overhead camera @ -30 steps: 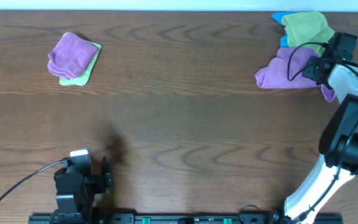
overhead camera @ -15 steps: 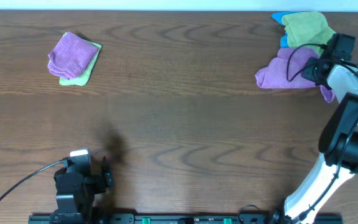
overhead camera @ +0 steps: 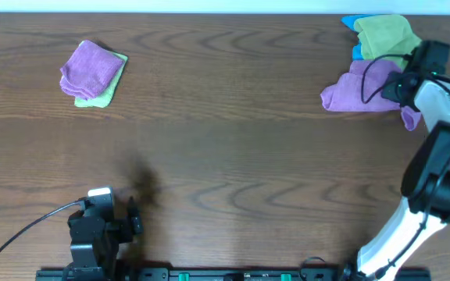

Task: Fold the cloth
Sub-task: 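Lower the right gripper onto the purple cloth and pinch it, then lift the purple cloth with the right gripper and carry it to center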

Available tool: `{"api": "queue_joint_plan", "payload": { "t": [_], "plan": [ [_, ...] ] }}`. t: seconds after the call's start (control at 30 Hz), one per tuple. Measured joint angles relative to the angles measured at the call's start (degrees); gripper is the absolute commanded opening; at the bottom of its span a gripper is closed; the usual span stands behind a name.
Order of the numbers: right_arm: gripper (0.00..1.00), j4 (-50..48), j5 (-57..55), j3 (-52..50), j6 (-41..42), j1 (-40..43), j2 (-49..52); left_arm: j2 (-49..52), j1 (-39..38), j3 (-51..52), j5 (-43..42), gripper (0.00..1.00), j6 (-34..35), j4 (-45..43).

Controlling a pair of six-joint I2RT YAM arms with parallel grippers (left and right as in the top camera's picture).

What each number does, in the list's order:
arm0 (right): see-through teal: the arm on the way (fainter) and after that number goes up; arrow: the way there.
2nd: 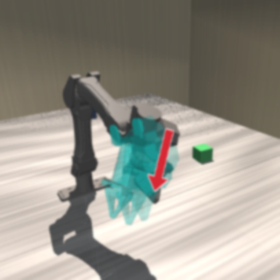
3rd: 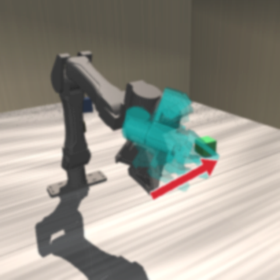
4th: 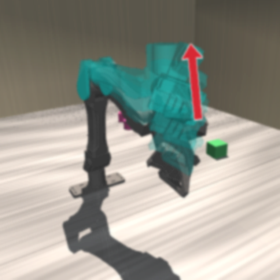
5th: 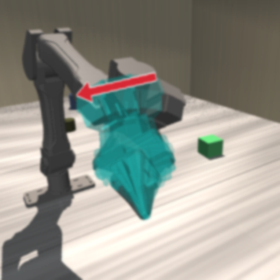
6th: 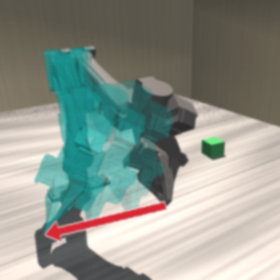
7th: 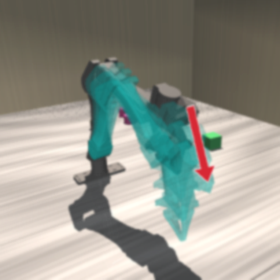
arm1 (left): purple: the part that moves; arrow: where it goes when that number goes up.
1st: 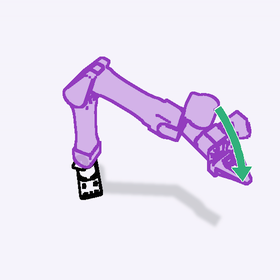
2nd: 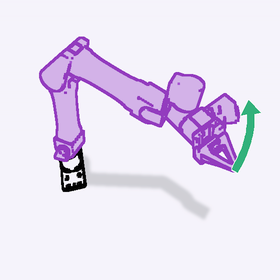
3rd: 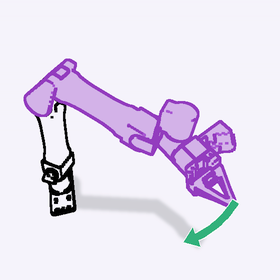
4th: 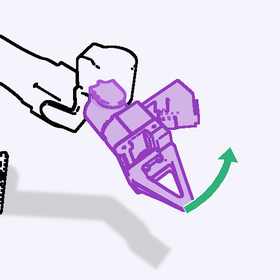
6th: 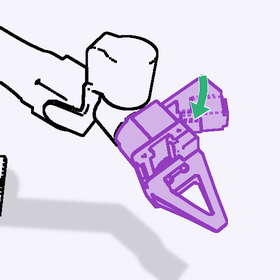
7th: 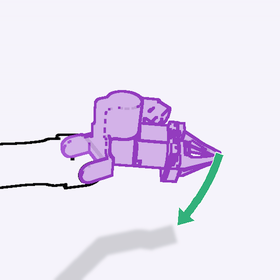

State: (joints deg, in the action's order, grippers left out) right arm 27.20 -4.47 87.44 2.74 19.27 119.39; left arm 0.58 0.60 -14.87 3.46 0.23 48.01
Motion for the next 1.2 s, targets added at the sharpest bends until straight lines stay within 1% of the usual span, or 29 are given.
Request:
{"api": "queue_joint_plan", "payload": {
  "t": [0.2, 0.33, 0.4, 0.57, 0.73, 0.9, 1.2],
  "plan": [
    [0.01, 6.03, -0.04, 0.02, -0.55, -0.5, -11.5, 0.0, 0.0, 0.0, 0.0, 0.95, 0.0, -0.02],
    [0.01, 13.6, -0.07, 0.28, -1.29, -3.45, -19.19, 0.0, 0.0, 0.0, 0.0, 0.95, 0.0, -0.02],
    [0.01, 17.59, -0.07, 0.37, -1.97, -5.33, -21.0, 0.02, 0.0, 0.02, 0.0, 0.95, 0.0, -0.02],
    [0.01, 27.41, 0.72, 0.37, -3.06, -12.11, -23.17, 0.0, 0.0, 0.02, 0.0, 0.95, 0.0, -0.02],
    [0.02, 32.68, 1.25, 0.37, -3.48, -19.58, -25.05, 0.0, 0.0, 0.02, 0.0, 0.95, 0.0, -0.02],
    [0.01, 35.76, 1.53, 0.37, -3.58, -27.41, -29.05, 0.0, 0.0, 0.02, 0.02, 0.95, 0.0, -0.02],
    [0.01, 38.93, 3.34, 0.37, -2.75, -45.53, -34.23, 0.0, 0.0, 0.02, 0.0, 0.95, 0.0, -0.02]
  ]
}}
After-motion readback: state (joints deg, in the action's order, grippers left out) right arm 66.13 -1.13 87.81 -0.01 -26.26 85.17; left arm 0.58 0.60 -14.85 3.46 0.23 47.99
